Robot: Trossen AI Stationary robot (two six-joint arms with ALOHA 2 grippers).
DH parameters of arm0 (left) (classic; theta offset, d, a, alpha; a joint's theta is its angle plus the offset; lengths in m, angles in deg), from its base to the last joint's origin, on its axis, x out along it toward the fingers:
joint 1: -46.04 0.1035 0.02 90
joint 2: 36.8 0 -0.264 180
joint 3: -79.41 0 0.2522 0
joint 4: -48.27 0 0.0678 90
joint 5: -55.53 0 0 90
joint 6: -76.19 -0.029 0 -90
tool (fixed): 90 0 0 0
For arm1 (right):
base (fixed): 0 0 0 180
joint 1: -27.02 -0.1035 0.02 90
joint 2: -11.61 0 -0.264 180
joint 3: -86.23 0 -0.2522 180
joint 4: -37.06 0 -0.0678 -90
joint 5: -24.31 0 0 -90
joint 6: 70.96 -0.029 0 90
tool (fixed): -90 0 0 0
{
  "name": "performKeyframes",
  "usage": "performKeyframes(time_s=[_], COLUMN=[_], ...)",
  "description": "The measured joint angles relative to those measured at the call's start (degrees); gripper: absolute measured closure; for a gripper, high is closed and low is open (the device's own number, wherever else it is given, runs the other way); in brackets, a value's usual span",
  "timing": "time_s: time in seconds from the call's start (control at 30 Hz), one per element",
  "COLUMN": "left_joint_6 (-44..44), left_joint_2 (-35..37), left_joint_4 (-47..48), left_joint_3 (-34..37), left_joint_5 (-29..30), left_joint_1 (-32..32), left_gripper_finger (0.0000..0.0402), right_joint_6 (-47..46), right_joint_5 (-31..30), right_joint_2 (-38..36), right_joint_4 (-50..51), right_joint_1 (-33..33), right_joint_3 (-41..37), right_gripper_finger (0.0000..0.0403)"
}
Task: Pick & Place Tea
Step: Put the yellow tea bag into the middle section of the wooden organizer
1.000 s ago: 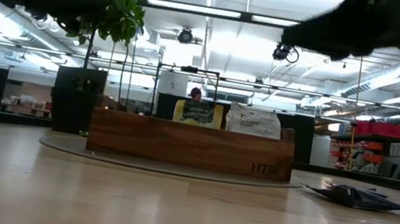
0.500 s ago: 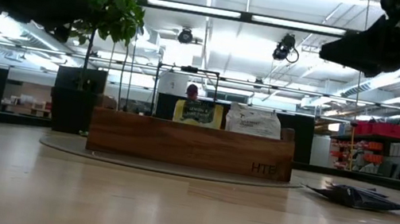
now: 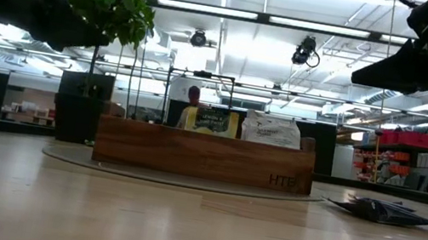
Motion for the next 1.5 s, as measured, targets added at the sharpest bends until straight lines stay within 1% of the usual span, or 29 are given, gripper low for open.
performKeyframes(time_s=[0.2, 0.37, 0.47, 0.6, 0.7, 0.8, 0.97, 1.03, 1.23, 1.5], left_joint_6=[4.1, 6.8, 8.4, 10.1, 12.8, 13.4, 12.6, 11.1, 10.4, 9.2], left_joint_2=[-0.9, -0.9, -1.1, -2.1, -3.9, -6.8, -11.9, -14.0, -21.3, -33.2], left_joint_4=[0.3, 2.5, 2.9, 4.1, 6.5, 9.8, 10.4, 12.1, 13.6, 13.8], left_joint_3=[0.0, 0.0, 0.0, 0.0, -1.3, -3.7, -7.9, -9.6, -13.4, -18.6], left_joint_5=[0.1, -0.4, -2.7, -8.7, -8.9, -10.7, -19.7, -21.9, -22.4, -22.5], left_joint_1=[6.1, 11.2, 14.0, 17.0, 19.8, 22.5, 25.1, 25.7, 29.5, 34.0], left_gripper_finger=[0.0358, 0.0358, 0.0358, 0.0358, 0.0358, 0.0358, 0.0358, 0.0358, 0.0358, 0.0358], right_joint_6=[0.0, -0.9, -1.8, -2.0, -1.9, -1.9, -2.1, -2.5, -2.9, -2.9], right_joint_5=[0.4, 1.7, 2.0, 1.6, 1.5, 1.5, 1.5, 1.5, 1.5, 1.5], right_joint_2=[0.0, 0.0, 0.0, 0.0, 0.0, 0.0, 0.0, 0.0, 0.0, 0.0], right_joint_4=[0.0, 0.1, 1.2, 1.7, 1.7, 1.7, 1.8, 2.0, 2.5, 2.5], right_joint_1=[0.8, 0.8, 0.8, 0.8, 0.8, 0.8, 0.8, 0.8, 0.8, 0.8], right_joint_3=[0.0, 0.0, 0.0, 0.0, 0.0, 0.0, 0.0, 0.0, 0.0, 0.0], right_gripper_finger=[0.0277, 0.0277, 0.0277, 0.0277, 0.0277, 0.0277, 0.0277, 0.0277, 0.0277, 0.0277])
